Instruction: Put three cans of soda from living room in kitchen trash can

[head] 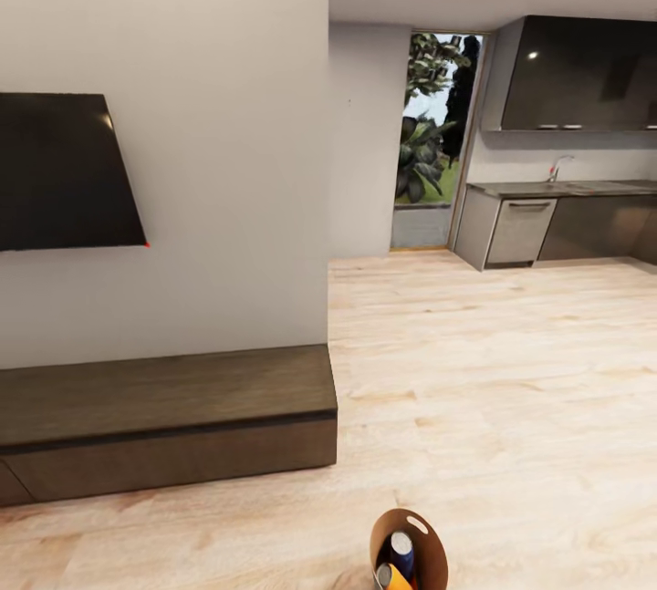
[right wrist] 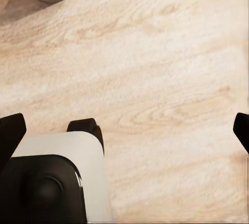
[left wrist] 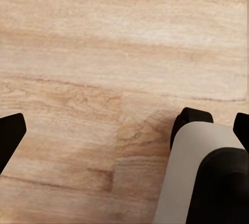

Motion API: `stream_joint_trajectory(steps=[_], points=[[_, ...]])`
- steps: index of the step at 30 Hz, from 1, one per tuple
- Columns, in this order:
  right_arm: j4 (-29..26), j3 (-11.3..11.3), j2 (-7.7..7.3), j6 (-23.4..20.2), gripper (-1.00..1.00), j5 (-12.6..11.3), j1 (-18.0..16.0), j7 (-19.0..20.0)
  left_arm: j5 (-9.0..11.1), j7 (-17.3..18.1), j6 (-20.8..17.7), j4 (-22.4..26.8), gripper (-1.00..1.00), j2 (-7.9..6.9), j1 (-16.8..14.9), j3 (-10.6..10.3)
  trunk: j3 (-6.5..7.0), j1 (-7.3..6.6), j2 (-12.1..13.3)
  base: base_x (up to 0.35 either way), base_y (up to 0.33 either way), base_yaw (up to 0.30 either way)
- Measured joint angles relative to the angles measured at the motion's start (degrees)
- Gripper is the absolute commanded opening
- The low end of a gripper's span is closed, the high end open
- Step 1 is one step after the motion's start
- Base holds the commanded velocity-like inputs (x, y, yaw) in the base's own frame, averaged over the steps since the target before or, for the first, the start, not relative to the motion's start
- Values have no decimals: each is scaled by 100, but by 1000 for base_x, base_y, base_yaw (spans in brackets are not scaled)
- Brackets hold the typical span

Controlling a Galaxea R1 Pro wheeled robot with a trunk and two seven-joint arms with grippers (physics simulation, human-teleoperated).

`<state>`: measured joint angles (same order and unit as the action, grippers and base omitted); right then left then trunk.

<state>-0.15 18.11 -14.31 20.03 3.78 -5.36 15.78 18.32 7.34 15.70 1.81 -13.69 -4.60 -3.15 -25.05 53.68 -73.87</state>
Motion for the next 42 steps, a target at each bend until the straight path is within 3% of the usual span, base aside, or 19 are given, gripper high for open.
stream_joint_trajectory(steps=[12, 15, 17, 21, 28, 42], points=[[247, -8, 5, 198, 100, 2, 137, -133, -4, 39, 19, -15, 100, -24, 54, -137, 293, -264, 481, 0, 0, 0], [250, -9, 6, 201, 100, 1, 175, -138, -2, 35, 26, -15, 100, -2, 55, -268, 350, -329, 602, 0, 0, 0], [251, -9, 8, 202, 100, 7, 191, -183, 2, 27, 20, -14, 100, 8, 55, -475, 387, -373, 682, 0, 0, 0], [252, -12, 15, 203, 100, 20, 199, -302, 4, 26, 14, -14, 100, 11, 56, -601, 459, -461, 842, 0, 0, 0], [252, -10, 111, 203, 100, 15, 219, -350, 5, 30, 13, -14, 100, 15, 56, -646, 585, -615, 1123, 0, 0, 0], [252, -9, 145, 211, 100, 0, 287, -356, 3, 37, 34, -14, 100, 15, 56, -659, 927, -922, 1684, 0, 0, 0]])
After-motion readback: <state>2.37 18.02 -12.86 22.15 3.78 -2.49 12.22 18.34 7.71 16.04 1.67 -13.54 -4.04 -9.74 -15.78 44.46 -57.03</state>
